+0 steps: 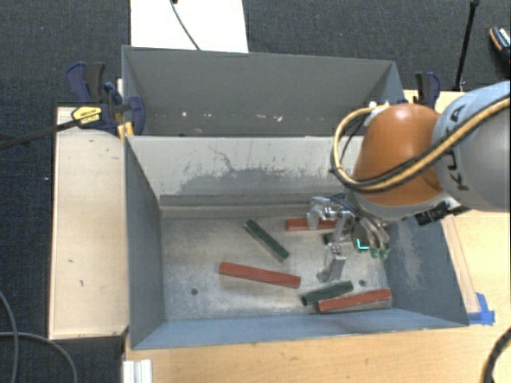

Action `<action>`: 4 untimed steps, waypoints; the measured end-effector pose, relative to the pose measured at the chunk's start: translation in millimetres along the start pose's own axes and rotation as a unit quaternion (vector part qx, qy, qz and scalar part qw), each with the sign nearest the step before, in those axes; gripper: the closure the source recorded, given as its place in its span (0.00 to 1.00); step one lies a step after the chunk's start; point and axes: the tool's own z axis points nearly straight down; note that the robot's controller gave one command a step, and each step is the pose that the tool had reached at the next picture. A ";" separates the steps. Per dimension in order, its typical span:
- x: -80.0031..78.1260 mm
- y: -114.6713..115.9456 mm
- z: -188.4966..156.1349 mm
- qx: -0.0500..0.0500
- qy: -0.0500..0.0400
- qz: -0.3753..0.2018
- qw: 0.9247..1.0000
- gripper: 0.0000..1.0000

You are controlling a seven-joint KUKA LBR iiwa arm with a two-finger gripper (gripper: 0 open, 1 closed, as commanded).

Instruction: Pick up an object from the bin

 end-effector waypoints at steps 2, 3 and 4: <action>1.3 16.2 77.5 0.000 -0.004 0.007 1.000 1.00; 0.8 16.4 77.7 0.000 -0.004 0.007 1.000 0.00; 34.4 -52.5 25.7 0.001 -0.004 0.120 0.993 0.00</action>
Offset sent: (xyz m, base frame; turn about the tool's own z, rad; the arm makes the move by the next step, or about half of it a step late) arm -0.0025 0.0166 -0.0787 0.0159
